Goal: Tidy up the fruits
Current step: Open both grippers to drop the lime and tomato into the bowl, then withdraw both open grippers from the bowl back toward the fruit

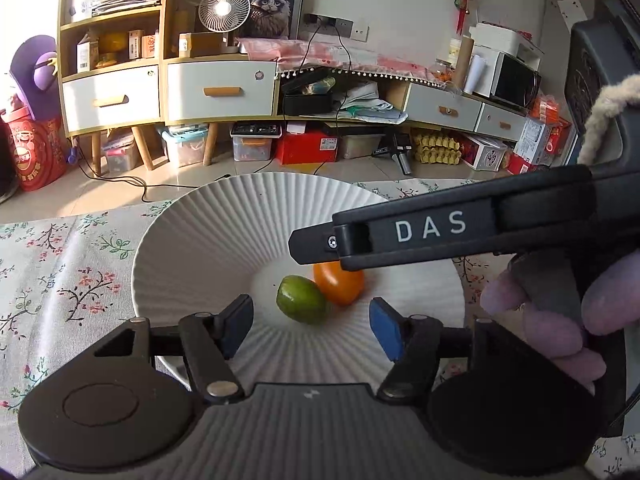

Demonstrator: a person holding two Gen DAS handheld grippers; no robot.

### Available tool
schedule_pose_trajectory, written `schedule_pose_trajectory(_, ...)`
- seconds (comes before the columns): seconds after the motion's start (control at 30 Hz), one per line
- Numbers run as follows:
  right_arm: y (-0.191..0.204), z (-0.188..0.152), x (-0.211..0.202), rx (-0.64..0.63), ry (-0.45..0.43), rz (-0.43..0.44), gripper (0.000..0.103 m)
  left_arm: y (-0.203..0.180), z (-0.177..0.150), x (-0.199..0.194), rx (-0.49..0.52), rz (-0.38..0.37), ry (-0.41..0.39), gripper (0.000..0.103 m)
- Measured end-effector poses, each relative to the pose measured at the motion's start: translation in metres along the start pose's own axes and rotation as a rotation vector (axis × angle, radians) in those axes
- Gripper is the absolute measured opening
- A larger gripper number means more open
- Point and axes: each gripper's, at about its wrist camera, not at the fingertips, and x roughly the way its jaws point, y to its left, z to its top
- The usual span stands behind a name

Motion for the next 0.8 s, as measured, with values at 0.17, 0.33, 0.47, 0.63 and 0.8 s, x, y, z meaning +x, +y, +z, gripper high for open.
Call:
schedule_pose_trajectory(0.17, 0.006, -0.001, -0.013, -0.012, -0.018, -0.005, 0.070, 0.000, -0.001, -0.015, 0.007, 0.025, -0.011, 0.076)
schedule_pose_trajectory(0.33, 0.006, -0.007, -0.028, -0.003, -0.035, -0.017, 0.080, -0.001, -0.008, -0.031, 0.007, 0.035, -0.007, 0.083)
schedule_pose_trajectory(0.47, 0.006, -0.014, -0.040, -0.002, -0.040, -0.034, 0.087, -0.001, -0.015, -0.044, 0.004, 0.035, -0.005, 0.093)
schedule_pose_trajectory(0.63, 0.010, -0.023, -0.056, 0.000, -0.041, -0.047, 0.094, -0.004, -0.024, -0.061, -0.008, 0.038, 0.007, 0.097)
schedule_pose_trajectory(0.8, 0.017, -0.035, -0.071, -0.019, -0.045, -0.064, 0.098, -0.009, -0.032, -0.075, -0.002, 0.052, 0.024, 0.097)
